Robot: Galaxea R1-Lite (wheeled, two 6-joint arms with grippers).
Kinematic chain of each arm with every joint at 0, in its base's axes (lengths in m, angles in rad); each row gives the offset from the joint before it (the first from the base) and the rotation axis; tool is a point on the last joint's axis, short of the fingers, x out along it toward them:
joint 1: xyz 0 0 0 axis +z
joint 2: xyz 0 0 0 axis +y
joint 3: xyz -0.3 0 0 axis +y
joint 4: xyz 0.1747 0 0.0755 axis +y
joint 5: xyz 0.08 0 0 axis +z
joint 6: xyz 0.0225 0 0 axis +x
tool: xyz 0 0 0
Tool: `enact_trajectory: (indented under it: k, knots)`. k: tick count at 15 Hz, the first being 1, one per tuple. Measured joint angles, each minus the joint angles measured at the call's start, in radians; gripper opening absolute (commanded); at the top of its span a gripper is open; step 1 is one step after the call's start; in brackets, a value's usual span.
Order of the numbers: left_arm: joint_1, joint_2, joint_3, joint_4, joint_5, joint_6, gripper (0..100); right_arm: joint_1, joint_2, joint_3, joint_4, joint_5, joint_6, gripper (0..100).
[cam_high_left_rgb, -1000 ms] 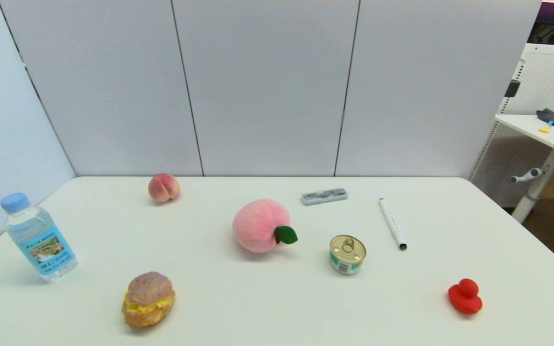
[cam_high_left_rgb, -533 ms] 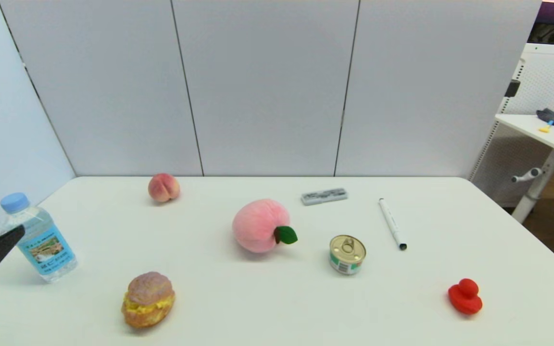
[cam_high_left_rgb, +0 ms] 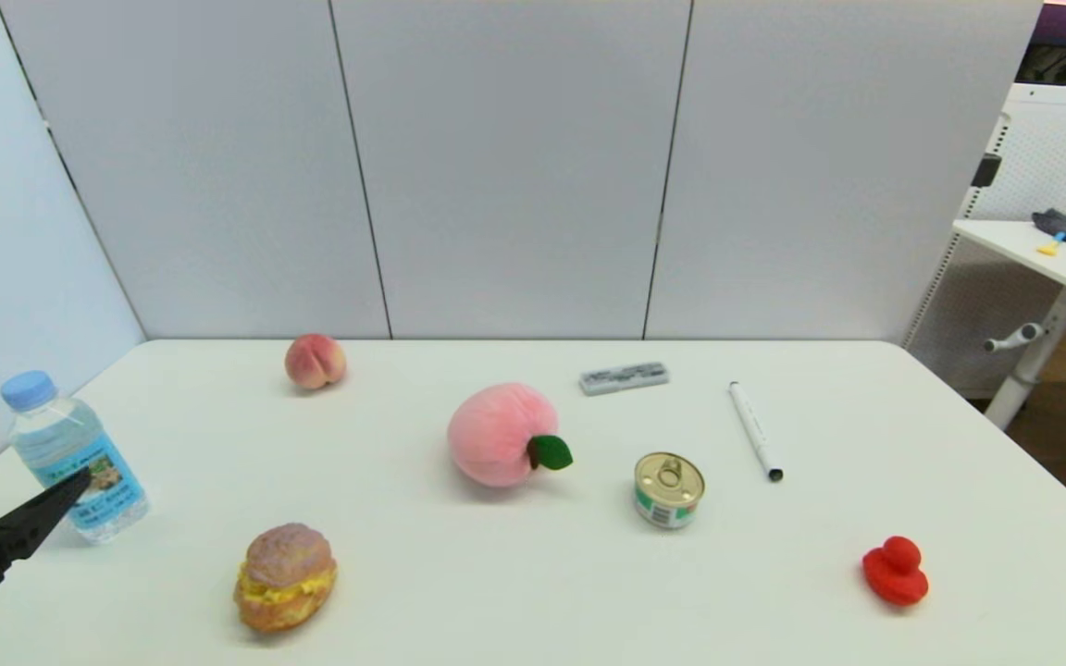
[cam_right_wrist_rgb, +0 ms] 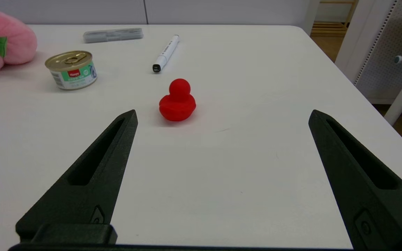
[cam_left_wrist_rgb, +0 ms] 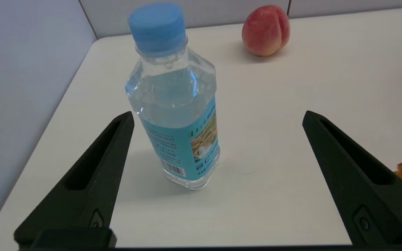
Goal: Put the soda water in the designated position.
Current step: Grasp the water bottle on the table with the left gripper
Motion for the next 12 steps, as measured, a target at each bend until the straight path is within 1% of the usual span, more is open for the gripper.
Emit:
enact_trajectory:
  k: [7,9,12]
  knots:
    - [0.0,0.234,0.009,-0.221,-0.003,0.02,100,0.0,0.0,0.0,0.0,0.0,-0.001,100]
    - [0.0,0.275,-0.027,-0.249,-0.003,0.019,100,0.0,0.0,0.0,0.0,0.0,-0.001,100]
    - [0.0,0.307,-0.053,-0.25,-0.002,0.001,100,0.0,0.0,0.0,0.0,0.0,0.0,100]
